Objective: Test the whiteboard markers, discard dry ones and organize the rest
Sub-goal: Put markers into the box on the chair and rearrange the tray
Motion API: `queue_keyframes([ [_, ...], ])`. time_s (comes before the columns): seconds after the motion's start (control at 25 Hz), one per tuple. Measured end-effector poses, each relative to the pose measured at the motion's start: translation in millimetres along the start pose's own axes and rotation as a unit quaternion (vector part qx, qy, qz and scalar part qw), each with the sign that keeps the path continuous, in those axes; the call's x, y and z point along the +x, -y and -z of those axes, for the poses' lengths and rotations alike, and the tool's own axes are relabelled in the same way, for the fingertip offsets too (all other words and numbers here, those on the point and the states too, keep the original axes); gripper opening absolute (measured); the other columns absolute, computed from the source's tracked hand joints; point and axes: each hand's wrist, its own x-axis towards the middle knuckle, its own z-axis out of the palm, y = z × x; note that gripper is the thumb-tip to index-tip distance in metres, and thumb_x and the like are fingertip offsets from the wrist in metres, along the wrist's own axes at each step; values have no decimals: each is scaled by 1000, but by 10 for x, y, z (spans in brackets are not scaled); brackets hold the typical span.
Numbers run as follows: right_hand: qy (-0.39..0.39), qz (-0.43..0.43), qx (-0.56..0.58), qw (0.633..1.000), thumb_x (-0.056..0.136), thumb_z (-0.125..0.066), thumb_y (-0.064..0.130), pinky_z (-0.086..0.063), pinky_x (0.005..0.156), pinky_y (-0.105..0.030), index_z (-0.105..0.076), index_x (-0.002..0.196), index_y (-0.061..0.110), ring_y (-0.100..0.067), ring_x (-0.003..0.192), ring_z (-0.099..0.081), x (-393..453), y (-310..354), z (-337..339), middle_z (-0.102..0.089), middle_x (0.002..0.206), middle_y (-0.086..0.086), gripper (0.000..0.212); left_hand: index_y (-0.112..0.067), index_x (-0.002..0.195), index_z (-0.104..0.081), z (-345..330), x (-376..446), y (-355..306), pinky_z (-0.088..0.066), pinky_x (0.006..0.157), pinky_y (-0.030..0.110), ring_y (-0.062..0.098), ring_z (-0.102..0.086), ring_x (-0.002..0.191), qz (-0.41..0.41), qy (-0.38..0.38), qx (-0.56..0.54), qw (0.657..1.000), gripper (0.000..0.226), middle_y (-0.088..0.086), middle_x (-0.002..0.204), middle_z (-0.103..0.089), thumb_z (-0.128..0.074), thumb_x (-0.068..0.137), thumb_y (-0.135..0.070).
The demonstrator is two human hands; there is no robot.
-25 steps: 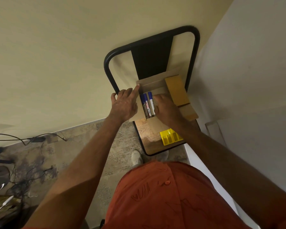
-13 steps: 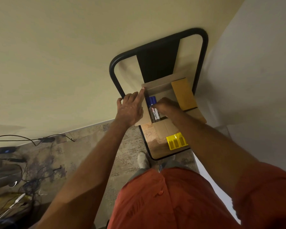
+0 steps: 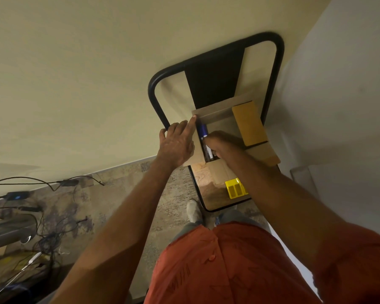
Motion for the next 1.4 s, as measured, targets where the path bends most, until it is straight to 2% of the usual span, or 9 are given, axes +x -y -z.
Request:
queue_keyframes([
  [0.12,24,-9,20,999,103,-56,35,-52,101,-40,-59,108,10,-28,104,-64,1,-17,-14,-64,109,-14,25,-25,160,-11,-6,-15,7,-32,112,64,35,-38,142,-3,3,-3,1000,87,8,157,-39,-65,93,-34],
  [0.24,62,-12,80,995,102,-57,40,-52,102,-44,-62,113,8,-30,107,-64,-5,-56,-11,-68,114,-15,34,-25,161,-9,3,-18,5,-32,112,64,34,-37,143,-4,4,-7,1000,87,8,157,-38,-64,93,-34],
  [0.36,82,9,122,989,103,-57,32,-53,88,-38,-62,122,4,-27,94,-67,-106,-40,36,-70,106,-15,34,-25,161,-7,16,-25,0,-31,112,65,34,-38,142,-3,10,-11,1000,89,8,157,-39,-64,93,-33],
  [0.6,46,81,9,996,100,-59,40,-44,64,-31,-63,114,13,-24,88,-64,-336,-29,198,-67,102,-12,31,-29,160,-5,114,8,-114,-21,116,67,35,-36,143,38,25,-28,999,95,10,155,-40,-68,90,-34],
  [0.84,59,111,61,990,101,-58,38,-56,82,-38,-65,114,15,-27,91,-71,-556,-94,488,-72,101,-10,27,-36,158,-12,286,159,-214,-16,117,66,37,-38,141,95,29,-22,995,87,10,149,-45,-61,90,-58],
  [1.04,54,112,151,981,102,-55,31,-55,86,-44,-62,103,19,-29,92,-67,-664,-353,765,-68,99,-14,14,-40,156,-22,380,243,-274,-26,114,55,34,-44,135,135,17,-4,991,65,9,144,-48,-53,99,-50],
  [1.16,49,95,196,975,103,-51,26,-53,70,-33,-63,110,14,-20,77,-64,-772,-478,901,-67,88,-8,18,-37,154,-33,366,268,-366,-40,108,47,32,-54,122,165,-7,-108,980,55,9,140,-46,-51,102,-43],
  [1.28,43,103,230,967,102,-49,17,-50,63,-28,-59,121,14,-16,74,-62,-820,-575,1026,-68,90,-4,22,-30,152,-40,360,356,-444,-52,88,30,31,-59,114,209,-15,-273,939,52,11,144,-38,-54,103,-38],
  [1.4,32,118,232,965,102,-51,19,-48,58,-27,-60,117,14,-15,67,-58,-909,-629,1172,-63,83,-4,18,-31,149,-44,309,419,-474,-58,92,34,32,-62,114,223,-32,-374,900,49,12,144,-44,-54,102,-42],
])
